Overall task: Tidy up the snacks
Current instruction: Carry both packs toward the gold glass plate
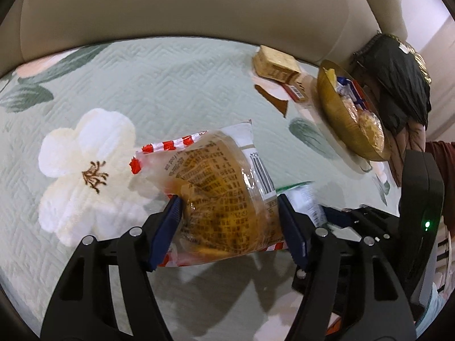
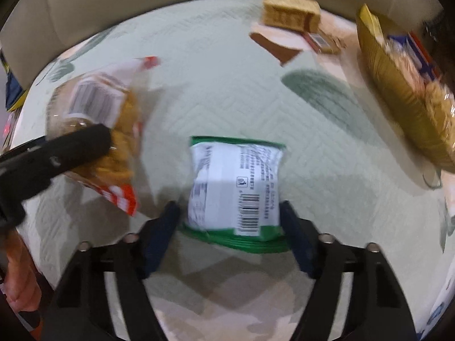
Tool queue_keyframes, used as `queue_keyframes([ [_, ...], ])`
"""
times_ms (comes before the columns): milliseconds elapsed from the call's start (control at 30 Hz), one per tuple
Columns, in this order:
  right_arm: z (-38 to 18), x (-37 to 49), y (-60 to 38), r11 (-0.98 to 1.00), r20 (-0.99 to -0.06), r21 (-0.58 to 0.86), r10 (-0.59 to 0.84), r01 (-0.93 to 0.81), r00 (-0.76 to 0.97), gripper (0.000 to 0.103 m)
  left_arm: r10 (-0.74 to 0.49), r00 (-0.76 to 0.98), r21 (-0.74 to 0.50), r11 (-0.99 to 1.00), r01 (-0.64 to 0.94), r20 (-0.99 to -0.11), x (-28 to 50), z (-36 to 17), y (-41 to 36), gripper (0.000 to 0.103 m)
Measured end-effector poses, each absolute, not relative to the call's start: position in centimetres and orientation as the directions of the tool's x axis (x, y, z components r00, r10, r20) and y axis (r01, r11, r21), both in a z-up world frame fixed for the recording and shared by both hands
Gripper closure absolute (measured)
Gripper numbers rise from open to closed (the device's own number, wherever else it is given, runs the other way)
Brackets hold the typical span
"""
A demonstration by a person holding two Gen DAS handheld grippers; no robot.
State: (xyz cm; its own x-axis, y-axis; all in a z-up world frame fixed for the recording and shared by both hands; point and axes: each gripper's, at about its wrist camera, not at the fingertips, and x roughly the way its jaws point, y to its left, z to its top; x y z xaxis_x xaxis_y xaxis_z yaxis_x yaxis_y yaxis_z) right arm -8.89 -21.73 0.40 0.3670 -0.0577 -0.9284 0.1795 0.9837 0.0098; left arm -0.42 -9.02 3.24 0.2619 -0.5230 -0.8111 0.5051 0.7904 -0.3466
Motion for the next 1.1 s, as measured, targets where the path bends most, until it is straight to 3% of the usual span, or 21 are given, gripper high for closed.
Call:
queue_keyframes([
  [67, 0.7, -8.9, -21.2, 0.987, -0.925, -0.003, -0.064, 0.16, 0.376, 0.053, -0.539, 0.262, -0.372, 0.789, 0.489, -0.8, -0.6, 3.8, -9.2, 0.036],
  [367, 6.0, -10.6, -25.9, 0.951, -0.851, 0.085, -0.086, 0.297, 0.518, 0.053, -0.644, 0.29, -0.411, 0.71, 0.573, -0.708, -0.5, 10.7, -13.7, 0.036],
  [500, 10.2, -11.9, -30.4, 0.911, -0.8, 0.164, -0.101, 0.378, 0.592, 0.053, -0.719, 0.234, -0.467, 0.627, 0.623, -0.654, 0.1, 13.4, -18.0, 0.036],
  [833, 17.0, -13.9, -45.9, 0.768, -0.742, 0.239, -0.25, 0.594, 0.622, 0.053, -0.775, 0.141, -0.469, 0.504, 0.726, -0.615, 1.5, 17.2, -31.9, 0.036],
  [867, 17.3, -13.8, -47.2, 0.749, -0.741, 0.246, -0.264, 0.615, 0.618, 0.053, -0.778, 0.128, -0.477, 0.497, 0.725, -0.615, 1.7, 17.2, -33.2, 0.035],
  [933, 18.1, -14.0, -49.8, 0.716, -0.735, 0.267, -0.281, 0.645, 0.617, 0.053, -0.77, 0.108, -0.493, 0.503, 0.71, -0.629, 2.5, 16.3, -35.5, 0.02],
  [1000, 17.8, -13.4, -52.0, 0.698, -0.743, 0.264, -0.293, 0.666, 0.602, 0.046, -0.734, 0.112, -0.473, 0.539, 0.697, -0.67, 3.0, 15.3, -36.2, 0.02],
  [1067, 16.7, -13.0, -53.3, 0.688, -0.771, 0.267, -0.268, 0.675, 0.578, 0.016, -0.717, 0.09, -0.486, 0.554, 0.676, -0.691, 3.2, 14.1, -35.4, 0.021],
  [1100, 16.0, -12.8, -53.6, 0.686, -0.785, 0.265, -0.254, 0.678, 0.564, 0.017, -0.717, 0.086, -0.493, 0.556, 0.669, -0.691, 2.9, 13.7, -34.1, 0.021],
])
